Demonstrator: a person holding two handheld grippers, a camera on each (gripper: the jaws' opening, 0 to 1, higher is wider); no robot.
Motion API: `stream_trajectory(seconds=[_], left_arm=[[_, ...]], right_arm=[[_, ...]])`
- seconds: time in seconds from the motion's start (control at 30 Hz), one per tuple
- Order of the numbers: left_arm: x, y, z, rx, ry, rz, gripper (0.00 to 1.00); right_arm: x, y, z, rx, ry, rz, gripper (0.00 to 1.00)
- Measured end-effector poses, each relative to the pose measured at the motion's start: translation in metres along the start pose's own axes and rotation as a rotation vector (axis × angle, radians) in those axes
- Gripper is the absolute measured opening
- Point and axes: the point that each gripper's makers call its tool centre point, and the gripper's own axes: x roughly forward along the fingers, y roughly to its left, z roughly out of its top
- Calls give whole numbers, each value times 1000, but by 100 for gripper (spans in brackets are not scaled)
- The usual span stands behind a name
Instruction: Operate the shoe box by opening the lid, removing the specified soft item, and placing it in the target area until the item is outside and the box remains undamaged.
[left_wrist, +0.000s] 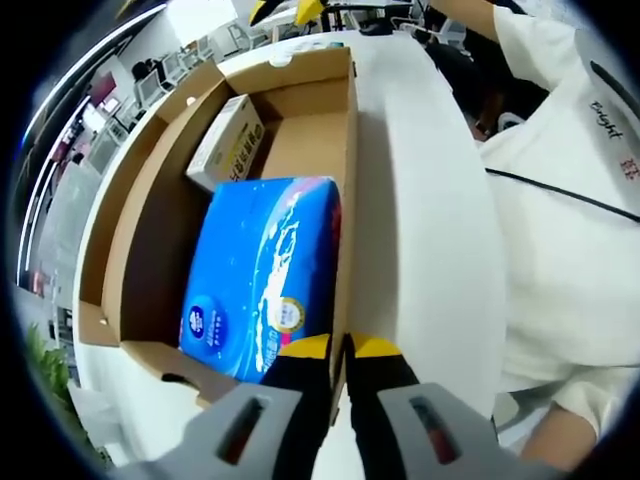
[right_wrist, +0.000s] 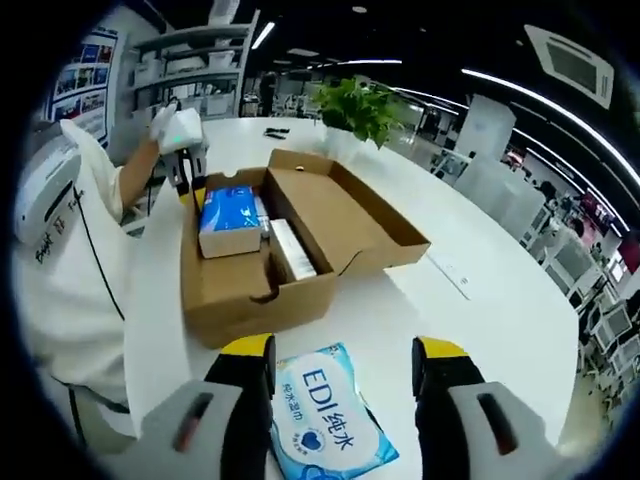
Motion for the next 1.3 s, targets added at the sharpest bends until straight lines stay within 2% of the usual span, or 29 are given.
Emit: stream_trajectory(seconds=[0.27, 0.33, 0.43, 0.53, 0.63, 0.7, 0.83, 0.9, 0.97, 1.2, 1.23, 1.3], left_arm=[[0, 0, 0, -10, 1, -3, 5], [0, 0, 0, -26, -6, -2, 5], [-1, 1, 0, -28, -13, -3, 5], [-1, 1, 1, -35, -15, -7, 5], [0, 0, 1, -28, -5, -8, 5], [0, 0, 0, -28, -3, -8, 5], [0, 0, 0, -24, -9, -7, 5], [-1, 0, 1, -23, -13, -19, 4], [-1, -1, 1, 4, -17, -17, 3], [0, 0, 0, -28, -2, -2, 5], [0, 0, 0, -28, -2, -2, 5], [0, 0, 0, -26, -3, -1, 5]], right_arm=[[-11, -9, 13, 49, -134, -80, 52], [-14, -8, 16, 88, -154, -99, 52], [-19, -8, 22, 126, -221, -122, 54], [-19, -4, 20, 136, -227, -122, 54], [-16, -7, 18, 157, -252, -160, 54], [-12, -8, 18, 224, -285, -172, 54], [-13, -3, 17, 217, -300, -178, 54], [-16, 0, 19, 200, -301, -207, 53], [-20, 3, 21, 198, -310, -211, 53], [-30, -1, 20, 210, -320, -220, 56], [-31, 0, 21, 202, -342, -219, 56], [-35, -5, 25, 155, -385, -271, 53]])
